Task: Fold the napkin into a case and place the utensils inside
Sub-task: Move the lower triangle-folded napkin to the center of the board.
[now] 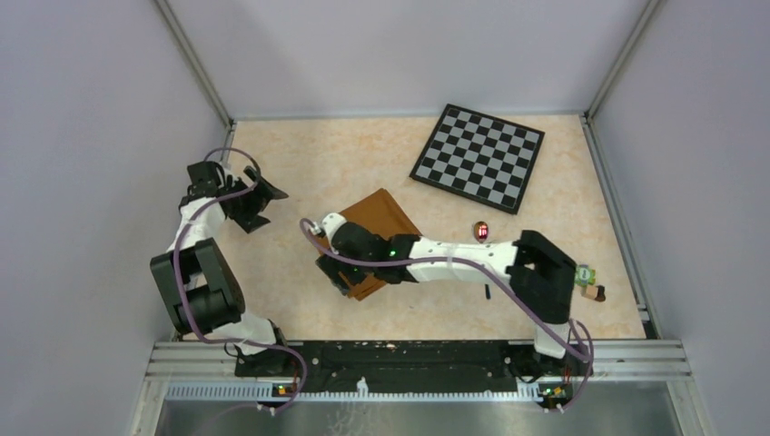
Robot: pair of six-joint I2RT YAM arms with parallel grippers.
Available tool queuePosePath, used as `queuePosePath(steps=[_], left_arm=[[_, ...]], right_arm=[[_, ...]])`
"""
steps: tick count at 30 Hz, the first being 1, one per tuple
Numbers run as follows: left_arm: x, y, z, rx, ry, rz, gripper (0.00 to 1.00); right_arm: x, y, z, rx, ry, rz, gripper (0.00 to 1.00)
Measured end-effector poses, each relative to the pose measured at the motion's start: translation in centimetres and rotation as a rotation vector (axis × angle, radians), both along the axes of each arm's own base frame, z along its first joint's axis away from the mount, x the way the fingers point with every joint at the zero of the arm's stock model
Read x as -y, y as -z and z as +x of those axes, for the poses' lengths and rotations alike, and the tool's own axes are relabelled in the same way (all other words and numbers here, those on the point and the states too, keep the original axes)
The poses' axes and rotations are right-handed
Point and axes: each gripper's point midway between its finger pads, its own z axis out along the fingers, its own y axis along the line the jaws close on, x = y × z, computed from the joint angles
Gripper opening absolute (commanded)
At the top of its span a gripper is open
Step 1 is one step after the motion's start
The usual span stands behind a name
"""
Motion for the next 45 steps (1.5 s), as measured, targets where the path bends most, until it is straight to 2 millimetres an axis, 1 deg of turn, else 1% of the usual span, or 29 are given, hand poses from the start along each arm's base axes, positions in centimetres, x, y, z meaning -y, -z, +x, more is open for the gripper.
queuePosePath(steps=[2, 4, 6, 10, 12, 17, 21, 24, 26, 27, 29, 32, 33, 35, 37, 39, 41, 45], left_arm=[[-0.3, 0.5, 0.0, -0.012, -0.014, -0.031, 0.96], [-0.2, 0.9, -0.3, -0.022, -0.015, -0.054, 0.96], [0.1, 1.1, -0.5, -0.027, -0.008, -0.067, 0.96], [0.2, 1.5, -0.7, -0.027, 0.002, -0.064, 0.96], [0.1, 1.7, -0.8, -0.028, 0.002, -0.060, 0.95], [0.1, 2.3, -1.1, -0.030, 0.011, -0.049, 0.95], [0.1, 2.4, -1.1, -0.018, 0.020, -0.048, 0.95], [0.3, 2.6, -1.1, -0.009, 0.032, -0.052, 0.96], [0.5, 2.8, -1.3, -0.005, 0.042, -0.058, 0.96], [0.7, 2.9, -1.4, -0.006, 0.047, -0.064, 0.96], [1.0, 3.2, -1.6, -0.010, 0.057, -0.071, 0.96], [1.6, 3.1, -1.7, -0.006, 0.077, -0.077, 0.96], [1.8, 3.1, -1.6, -0.002, 0.085, -0.078, 0.96], [2.1, 3.0, -1.6, 0.004, 0.098, -0.078, 0.97], [2.4, 2.9, -1.5, 0.009, 0.108, -0.077, 0.98], [2.6, 2.9, -1.5, 0.013, 0.120, -0.074, 0.99], [2.8, 2.9, -1.4, 0.016, 0.129, -0.071, 0.99], [3.0, 2.9, -1.4, 0.025, 0.145, -0.064, 0.99]], right_arm=[[-1.3, 1.4, -0.5, -0.027, -0.010, -0.030, 0.60], [-1.8, 3.1, -0.9, -0.060, -0.011, -0.076, 0.59], [-1.5, 5.2, -1.2, -0.092, -0.001, -0.138, 0.60], [-0.4, 7.6, -1.6, -0.127, 0.011, -0.241, 0.69], [-0.2, 8.1, -1.7, -0.127, 0.012, -0.280, 0.71], [-0.6, 8.5, -2.0, -0.104, 0.015, -0.319, 0.72], [0.2, 8.7, -2.0, -0.087, 0.031, -0.359, 0.71], [0.9, 8.5, -1.4, -0.088, 0.070, -0.366, 0.70], [2.1, 7.8, -1.0, -0.109, 0.106, -0.345, 0.68], [3.0, 7.3, -0.6, -0.123, 0.129, -0.334, 0.67], [5.4, 5.8, 0.8, -0.164, 0.201, -0.290, 0.65], [10.0, 3.4, 4.5, -0.203, 0.361, -0.203, 0.61], [11.4, 2.9, 5.7, -0.210, 0.408, -0.181, 0.60], [14.7, 2.6, 8.0, -0.221, 0.513, -0.159, 0.58], [16.8, 3.1, 9.3, -0.229, 0.573, -0.169, 0.55], [18.0, 3.8, 9.6, -0.241, 0.598, -0.189, 0.51], [18.8, 4.3, 9.6, -0.250, 0.608, -0.205, 0.46], [19.1, 5.0, 9.9, -0.260, 0.611, -0.218, 0.39]])
